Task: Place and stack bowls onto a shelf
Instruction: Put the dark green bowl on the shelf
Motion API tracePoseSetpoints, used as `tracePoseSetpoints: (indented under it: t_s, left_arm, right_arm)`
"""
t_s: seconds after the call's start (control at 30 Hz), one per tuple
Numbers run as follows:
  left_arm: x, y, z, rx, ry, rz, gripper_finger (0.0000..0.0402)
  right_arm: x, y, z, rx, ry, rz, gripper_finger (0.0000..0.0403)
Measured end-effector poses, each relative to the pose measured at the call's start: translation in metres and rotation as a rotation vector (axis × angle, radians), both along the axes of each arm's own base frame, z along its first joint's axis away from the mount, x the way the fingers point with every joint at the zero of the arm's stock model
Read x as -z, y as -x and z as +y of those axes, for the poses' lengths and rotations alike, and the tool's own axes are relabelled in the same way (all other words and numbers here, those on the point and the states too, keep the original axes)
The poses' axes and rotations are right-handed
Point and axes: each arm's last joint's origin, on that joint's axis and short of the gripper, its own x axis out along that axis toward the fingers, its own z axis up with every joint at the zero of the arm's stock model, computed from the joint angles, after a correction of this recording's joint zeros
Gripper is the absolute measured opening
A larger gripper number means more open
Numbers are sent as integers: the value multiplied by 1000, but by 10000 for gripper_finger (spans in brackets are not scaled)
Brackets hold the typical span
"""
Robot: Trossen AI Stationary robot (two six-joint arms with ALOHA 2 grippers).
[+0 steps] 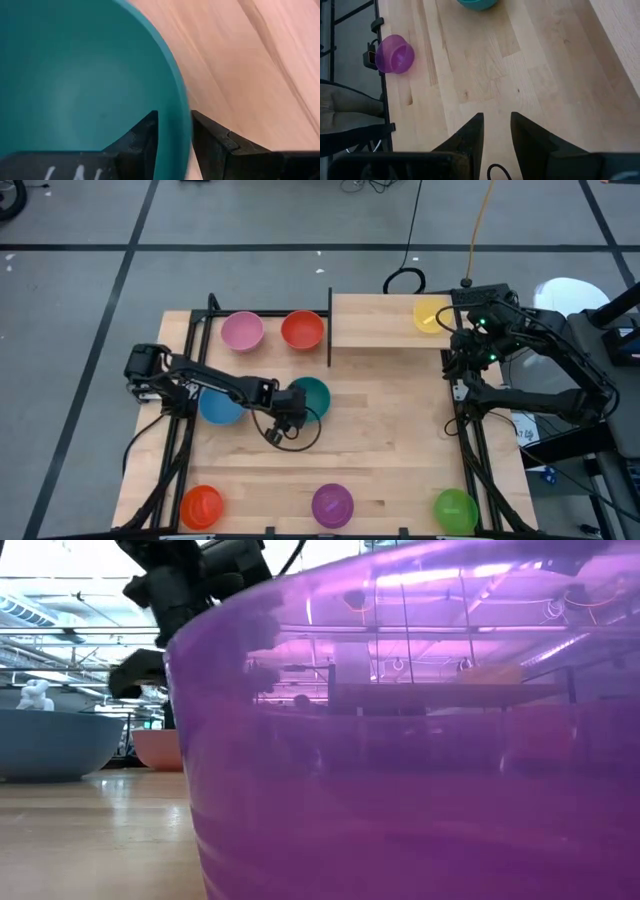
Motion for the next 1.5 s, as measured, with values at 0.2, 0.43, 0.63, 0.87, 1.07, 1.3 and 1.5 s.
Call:
tracePoseSetpoints:
  t_s: [0.2, 0.43, 0.63, 0.87, 1.07, 1.3, 1.5]
  left_arm:
    - [7, -2, -1, -49, 67, 30, 57]
    - [-5, -5, 6, -286, 170, 5, 15]
    - [-52, -5, 11, -397, 229, -127, 9]
    - [-131, 9, 19, -482, 106, -256, 8]
    - [-200, 15, 40, -564, -30, -353, 8]
    - [-252, 14, 81, -628, -109, -532, 8]
    - [-279, 5, 111, -626, -152, -612, 8]
  right_arm:
    - [0, 0, 0, -1, 0, 0, 89]
    - [0, 0, 0, 0, 0, 0, 89]
    - [0, 0, 0, 0, 0, 0, 89]
    - [0, 0, 0, -22, 18, -4, 89]
    - [0, 0, 0, -47, 37, -7, 89]
    - [-1, -1, -1, -62, 60, -22, 89]
    - [-1, -2, -3, -37, 115, -15, 89]
